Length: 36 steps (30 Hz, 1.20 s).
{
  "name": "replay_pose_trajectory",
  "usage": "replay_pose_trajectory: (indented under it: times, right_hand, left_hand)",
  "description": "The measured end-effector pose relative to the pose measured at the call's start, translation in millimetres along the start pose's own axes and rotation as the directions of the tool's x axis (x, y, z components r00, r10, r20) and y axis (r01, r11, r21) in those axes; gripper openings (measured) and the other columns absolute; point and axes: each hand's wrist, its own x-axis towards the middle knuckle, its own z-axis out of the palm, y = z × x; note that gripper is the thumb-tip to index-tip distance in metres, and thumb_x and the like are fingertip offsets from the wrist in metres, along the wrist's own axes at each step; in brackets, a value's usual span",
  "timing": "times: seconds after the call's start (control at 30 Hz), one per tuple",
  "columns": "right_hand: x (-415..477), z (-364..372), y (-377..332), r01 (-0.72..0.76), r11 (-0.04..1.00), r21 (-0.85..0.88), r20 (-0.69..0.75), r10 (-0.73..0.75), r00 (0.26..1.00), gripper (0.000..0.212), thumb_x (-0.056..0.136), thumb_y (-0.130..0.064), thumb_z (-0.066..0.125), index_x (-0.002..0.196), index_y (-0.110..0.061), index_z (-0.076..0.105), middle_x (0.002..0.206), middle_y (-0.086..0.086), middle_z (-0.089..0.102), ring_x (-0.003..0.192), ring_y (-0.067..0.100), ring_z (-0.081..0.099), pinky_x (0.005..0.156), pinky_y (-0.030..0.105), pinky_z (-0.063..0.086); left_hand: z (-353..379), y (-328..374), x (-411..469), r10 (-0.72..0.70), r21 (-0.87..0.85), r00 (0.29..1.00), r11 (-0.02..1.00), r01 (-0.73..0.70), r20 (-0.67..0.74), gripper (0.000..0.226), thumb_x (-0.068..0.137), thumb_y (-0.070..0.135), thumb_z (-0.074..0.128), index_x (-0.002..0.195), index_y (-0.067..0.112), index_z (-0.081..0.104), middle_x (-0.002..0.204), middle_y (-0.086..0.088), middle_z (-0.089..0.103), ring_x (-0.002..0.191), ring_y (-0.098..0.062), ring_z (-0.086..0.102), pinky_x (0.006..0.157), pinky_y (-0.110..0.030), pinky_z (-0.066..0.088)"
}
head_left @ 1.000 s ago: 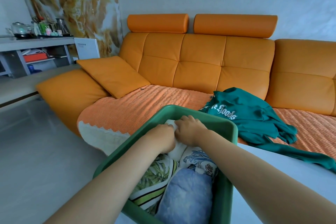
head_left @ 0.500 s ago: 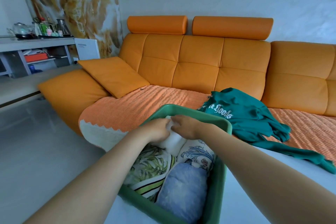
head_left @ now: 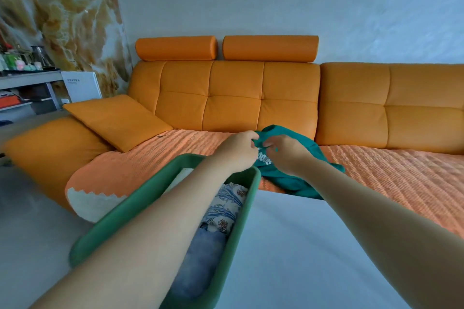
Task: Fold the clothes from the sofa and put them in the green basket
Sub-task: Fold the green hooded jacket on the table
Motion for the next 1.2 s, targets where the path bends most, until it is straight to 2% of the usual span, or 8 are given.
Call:
replay_pose_trajectory:
  times: [0.13, 0.27, 0.4, 0.63, 0.73, 0.83, 0.97, 1.2]
  right_hand:
    - [-1.0, -3.9, 82.3, -0.187, 0.982, -0.038, 0.042, 0.188, 0.981, 0.041, 0.099, -0.018, 0.038, 0.134, -0.026, 0.058, 0.126, 0.004, 0.061, 0.082, 0.016, 0.062, 0.061, 0.026, 0.047]
    - [9.3, 12.9, 149.1, -0.238, 0.968, -0.082, 0.105, 0.246, 0.964, 0.048, 0.093, -0.020, 0.047, 0.140, -0.026, 0.051, 0.144, 0.002, 0.050, 0.108, 0.019, 0.058, 0.086, 0.031, 0.051]
    - [30.8, 49.6, 191.9, -0.288, 0.953, -0.088, 0.141, 0.299, 0.944, 0.061, 0.088, -0.031, 0.059, 0.146, -0.031, 0.041, 0.146, 0.005, 0.038, 0.121, 0.026, 0.049, 0.085, 0.035, 0.049]
    - [64.5, 109.6, 225.3, -0.223, 0.959, -0.175, 0.338, 0.271, 0.901, 0.118, 0.071, -0.056, 0.076, 0.154, -0.047, -0.006, 0.165, 0.000, -0.013, 0.151, 0.034, 0.002, 0.113, 0.056, 0.032]
    - [76.4, 130.7, 229.1, -0.186, 0.957, -0.223, 0.347, 0.256, 0.902, 0.120, 0.075, -0.046, 0.076, 0.152, -0.049, -0.016, 0.163, 0.007, 0.003, 0.141, 0.037, 0.028, 0.105, 0.050, 0.044]
    - [85.5, 138.7, 229.8, -0.177, 0.955, -0.238, 0.209, 0.228, 0.951, 0.094, 0.087, -0.027, 0.067, 0.157, -0.042, 0.005, 0.148, 0.011, 0.032, 0.115, 0.031, 0.057, 0.086, 0.041, 0.054]
    - [87.0, 118.4, 235.4, -0.070, 0.977, -0.201, 0.076, 0.086, 0.993, 0.052, 0.087, -0.024, 0.061, 0.136, -0.038, 0.049, 0.127, 0.000, 0.057, 0.114, 0.025, 0.057, 0.085, 0.035, 0.047]
    - [39.1, 55.7, 229.4, 0.027, 0.985, -0.170, -0.146, -0.052, 0.988, 0.037, 0.081, -0.015, 0.060, 0.115, -0.032, 0.057, 0.102, -0.004, 0.053, 0.081, 0.028, 0.057, 0.058, 0.034, 0.040]
  left_hand:
    - [53.7, 38.1, 41.5, -0.012, 0.064, 0.991, 0.998, 0.003, 0.135, 0.049, 0.096, 0.022, 0.043, 0.145, 0.024, 0.044, 0.139, -0.003, 0.056, 0.112, -0.023, 0.058, 0.088, -0.036, 0.050]
    - [105.9, 44.9, 79.4, -0.069, 0.167, 0.971, 0.986, 0.031, 0.228, 0.055, 0.093, 0.017, 0.044, 0.148, 0.024, 0.041, 0.146, -0.003, 0.048, 0.126, -0.027, 0.049, 0.099, -0.036, 0.043]
    - [151.7, 29.2, 111.2, -0.134, 0.328, 0.952, 0.944, 0.039, 0.274, 0.047, 0.092, 0.013, 0.046, 0.138, 0.016, 0.047, 0.139, -0.007, 0.051, 0.122, -0.030, 0.049, 0.096, -0.039, 0.044]
    - [218.4, -17.6, 150.5, -0.232, 0.453, 0.924, 0.888, 0.074, 0.305, 0.066, 0.089, 0.001, 0.050, 0.150, 0.016, 0.029, 0.156, -0.008, 0.023, 0.144, -0.032, 0.022, 0.110, -0.049, 0.038]
    - [236.2, -35.5, 157.8, -0.282, 0.467, 0.896, 0.879, 0.098, 0.344, 0.080, 0.089, 0.004, 0.055, 0.156, 0.024, 0.017, 0.163, -0.006, 0.008, 0.146, -0.033, 0.018, 0.111, -0.050, 0.037]
    - [245.7, -45.4, 161.4, -0.217, 0.541, 0.941, 0.840, 0.045, 0.260, 0.077, 0.086, 0.007, 0.059, 0.151, 0.026, 0.022, 0.151, -0.008, 0.027, 0.136, -0.032, 0.032, 0.095, -0.044, 0.043]
    - [240.4, -46.2, 162.3, -0.100, 0.658, 0.995, 0.750, 0.070, 0.008, 0.068, 0.083, 0.003, 0.061, 0.142, 0.025, 0.034, 0.132, -0.007, 0.048, 0.125, -0.029, 0.045, 0.082, -0.037, 0.041]
    - [200.9, 0.9, 144.7, 0.080, 0.474, 0.993, 0.880, -0.028, -0.090, 0.041, 0.086, -0.007, 0.040, 0.119, 0.011, 0.057, 0.107, -0.009, 0.063, 0.098, -0.031, 0.059, 0.075, -0.042, 0.048]
